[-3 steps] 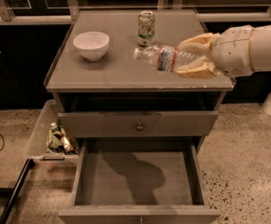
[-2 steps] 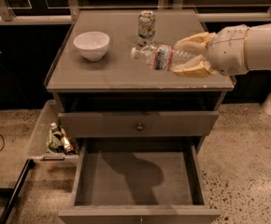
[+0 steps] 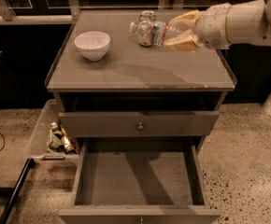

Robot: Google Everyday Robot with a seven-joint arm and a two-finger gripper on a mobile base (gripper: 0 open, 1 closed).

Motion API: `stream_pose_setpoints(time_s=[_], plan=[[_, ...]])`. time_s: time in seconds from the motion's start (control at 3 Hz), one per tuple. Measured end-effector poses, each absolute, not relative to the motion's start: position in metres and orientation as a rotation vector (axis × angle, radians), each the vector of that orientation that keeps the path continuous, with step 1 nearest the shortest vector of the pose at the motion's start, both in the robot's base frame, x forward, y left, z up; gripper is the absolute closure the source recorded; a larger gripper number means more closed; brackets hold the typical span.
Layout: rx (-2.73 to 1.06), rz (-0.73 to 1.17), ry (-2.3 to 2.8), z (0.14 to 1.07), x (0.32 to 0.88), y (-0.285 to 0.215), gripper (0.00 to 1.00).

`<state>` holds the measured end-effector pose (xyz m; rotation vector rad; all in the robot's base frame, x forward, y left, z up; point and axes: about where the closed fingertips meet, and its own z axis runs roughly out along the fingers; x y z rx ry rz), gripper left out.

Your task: Pick water bottle from middle drawer and place on counter

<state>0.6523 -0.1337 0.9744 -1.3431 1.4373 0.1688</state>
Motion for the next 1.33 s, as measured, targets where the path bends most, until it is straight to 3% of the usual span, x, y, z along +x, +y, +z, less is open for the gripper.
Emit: stream_pose_setpoints(time_s=[0.67, 1.33], plan=[[-1.278, 0.243, 1.562, 0.957, 0.707, -0.140, 1.00], [-1.250, 0.281, 1.733, 0.915, 0.708, -0.174, 1.00]])
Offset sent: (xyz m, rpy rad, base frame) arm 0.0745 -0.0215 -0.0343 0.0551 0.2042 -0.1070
